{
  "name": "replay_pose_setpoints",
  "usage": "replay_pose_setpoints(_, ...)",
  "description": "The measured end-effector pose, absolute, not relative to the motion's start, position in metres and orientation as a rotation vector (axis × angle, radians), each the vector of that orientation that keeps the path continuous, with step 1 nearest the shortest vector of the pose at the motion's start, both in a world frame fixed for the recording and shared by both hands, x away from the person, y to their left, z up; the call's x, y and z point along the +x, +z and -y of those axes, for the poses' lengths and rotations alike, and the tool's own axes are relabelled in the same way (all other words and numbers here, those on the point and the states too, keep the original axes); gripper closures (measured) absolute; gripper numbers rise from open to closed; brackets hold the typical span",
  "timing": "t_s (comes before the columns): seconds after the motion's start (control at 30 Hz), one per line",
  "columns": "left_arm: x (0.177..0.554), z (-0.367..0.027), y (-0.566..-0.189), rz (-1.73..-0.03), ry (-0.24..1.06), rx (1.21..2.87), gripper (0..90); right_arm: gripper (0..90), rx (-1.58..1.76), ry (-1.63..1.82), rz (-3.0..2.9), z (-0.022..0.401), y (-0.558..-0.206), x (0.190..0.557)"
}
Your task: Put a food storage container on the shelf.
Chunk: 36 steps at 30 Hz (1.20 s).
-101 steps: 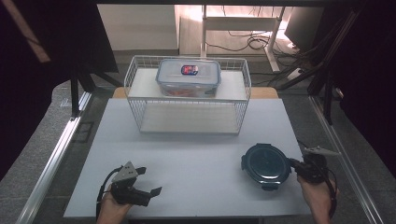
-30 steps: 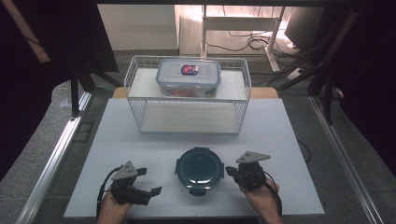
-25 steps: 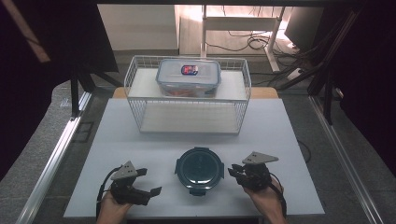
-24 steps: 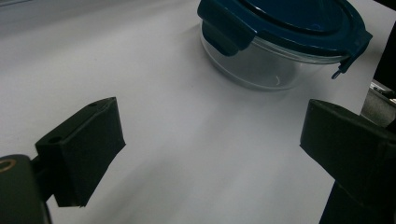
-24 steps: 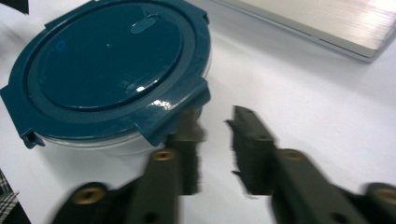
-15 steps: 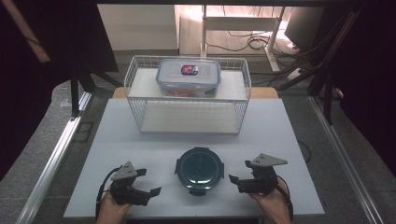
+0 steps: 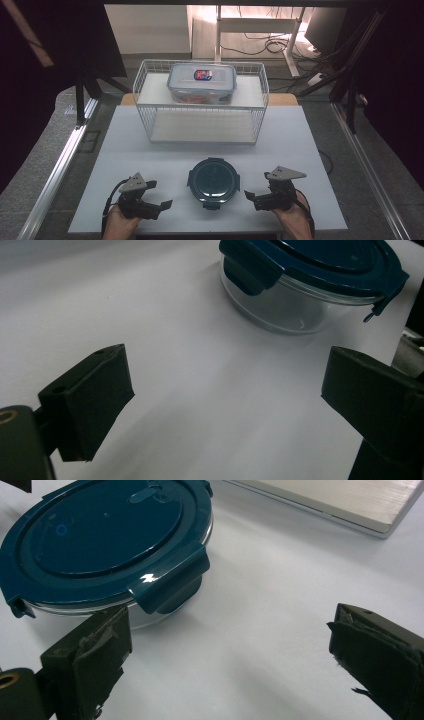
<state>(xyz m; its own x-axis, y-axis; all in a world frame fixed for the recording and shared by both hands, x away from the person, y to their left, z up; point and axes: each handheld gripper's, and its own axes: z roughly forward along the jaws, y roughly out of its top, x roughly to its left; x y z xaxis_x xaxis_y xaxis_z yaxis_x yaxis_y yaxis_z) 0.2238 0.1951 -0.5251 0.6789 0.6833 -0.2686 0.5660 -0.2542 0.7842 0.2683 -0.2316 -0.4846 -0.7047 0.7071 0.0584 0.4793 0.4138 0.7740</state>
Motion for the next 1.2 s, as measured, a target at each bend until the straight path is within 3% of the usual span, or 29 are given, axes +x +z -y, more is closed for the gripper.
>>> replay_pose_setpoints(0.3,0.234,-0.186,-0.514,-0.913,0.136,1.931,3.7,2.2,1.009,1.216,-2.416,0.223,-0.479,0.269)
replay_pose_setpoints(0.73,0.278,-0.147,-0.499,-0.847,-0.008,1.951,2.5,0.0,1.048,1.219,-2.531,0.194,-0.473,0.278)
replay_pose_setpoints(1.03,0.299,-0.123,-0.51,-0.824,-0.082,2.016,3.2,2.2,1.109,1.266,-2.6,0.185,-0.479,0.29)
replay_pose_setpoints(1.2,0.301,-0.123,-0.521,-0.82,-0.212,2.004,4.9,4.9,1.171,1.265,-2.672,0.182,-0.491,0.293)
